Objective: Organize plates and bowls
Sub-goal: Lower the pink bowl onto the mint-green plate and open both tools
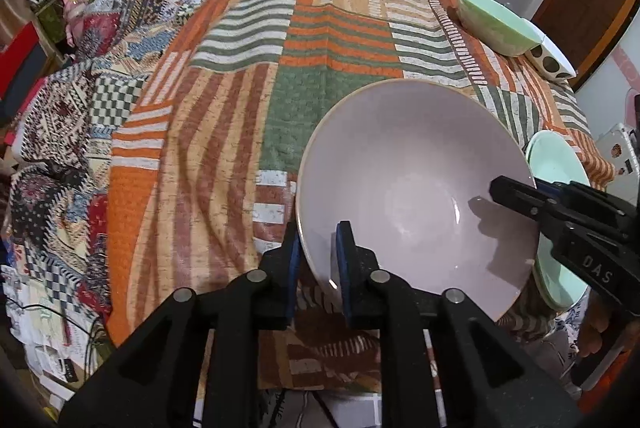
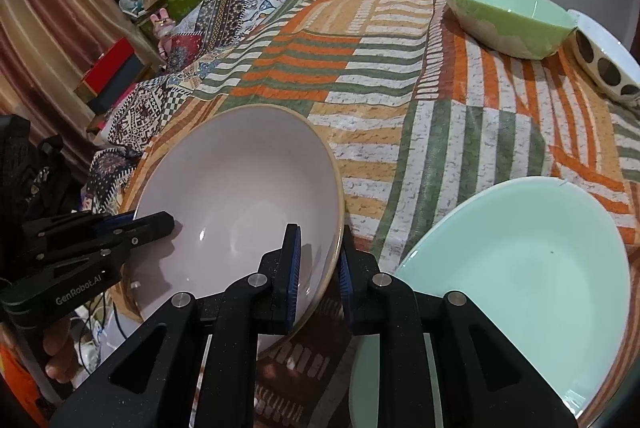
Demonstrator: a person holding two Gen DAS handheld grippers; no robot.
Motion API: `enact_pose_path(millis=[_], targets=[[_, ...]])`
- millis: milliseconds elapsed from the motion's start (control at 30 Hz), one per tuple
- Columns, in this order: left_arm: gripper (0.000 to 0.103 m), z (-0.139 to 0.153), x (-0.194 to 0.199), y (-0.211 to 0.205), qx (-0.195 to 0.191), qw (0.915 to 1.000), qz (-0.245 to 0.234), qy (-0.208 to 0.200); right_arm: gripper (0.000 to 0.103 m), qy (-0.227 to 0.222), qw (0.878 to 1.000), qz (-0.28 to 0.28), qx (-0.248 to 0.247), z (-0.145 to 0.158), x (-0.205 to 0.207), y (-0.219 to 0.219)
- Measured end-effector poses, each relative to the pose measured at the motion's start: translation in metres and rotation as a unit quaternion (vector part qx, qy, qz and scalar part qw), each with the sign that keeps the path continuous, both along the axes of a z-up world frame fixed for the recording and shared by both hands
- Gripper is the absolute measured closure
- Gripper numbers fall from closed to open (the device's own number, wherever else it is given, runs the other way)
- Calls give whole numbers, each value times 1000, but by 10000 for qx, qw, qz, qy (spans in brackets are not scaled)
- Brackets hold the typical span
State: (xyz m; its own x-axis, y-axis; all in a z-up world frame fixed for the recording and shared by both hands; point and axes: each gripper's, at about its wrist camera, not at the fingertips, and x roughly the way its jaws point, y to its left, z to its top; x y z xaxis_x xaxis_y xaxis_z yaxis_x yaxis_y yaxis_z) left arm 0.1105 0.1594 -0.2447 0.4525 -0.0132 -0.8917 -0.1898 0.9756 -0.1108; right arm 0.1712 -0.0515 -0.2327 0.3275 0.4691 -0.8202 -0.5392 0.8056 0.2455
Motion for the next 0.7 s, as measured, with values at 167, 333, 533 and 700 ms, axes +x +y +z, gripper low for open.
enact_pose_path(millis=[167, 333, 533, 700], targets=[[65, 24, -9, -1, 122, 9995, 78, -272, 77, -161, 9998, -49, 75, 14, -4, -11], [60, 54, -14, -8, 184, 9979, 24, -622, 76, -319, 9993, -119, 127, 31, -6, -26], [53, 84, -10, -27, 118, 9952, -209, -947, 66, -676, 9969, -345, 189, 58, -5, -51], [43, 106, -1, -42, 46, 9915, -340, -1256, 55, -988, 9932, -573, 231, 79, 1, -73]])
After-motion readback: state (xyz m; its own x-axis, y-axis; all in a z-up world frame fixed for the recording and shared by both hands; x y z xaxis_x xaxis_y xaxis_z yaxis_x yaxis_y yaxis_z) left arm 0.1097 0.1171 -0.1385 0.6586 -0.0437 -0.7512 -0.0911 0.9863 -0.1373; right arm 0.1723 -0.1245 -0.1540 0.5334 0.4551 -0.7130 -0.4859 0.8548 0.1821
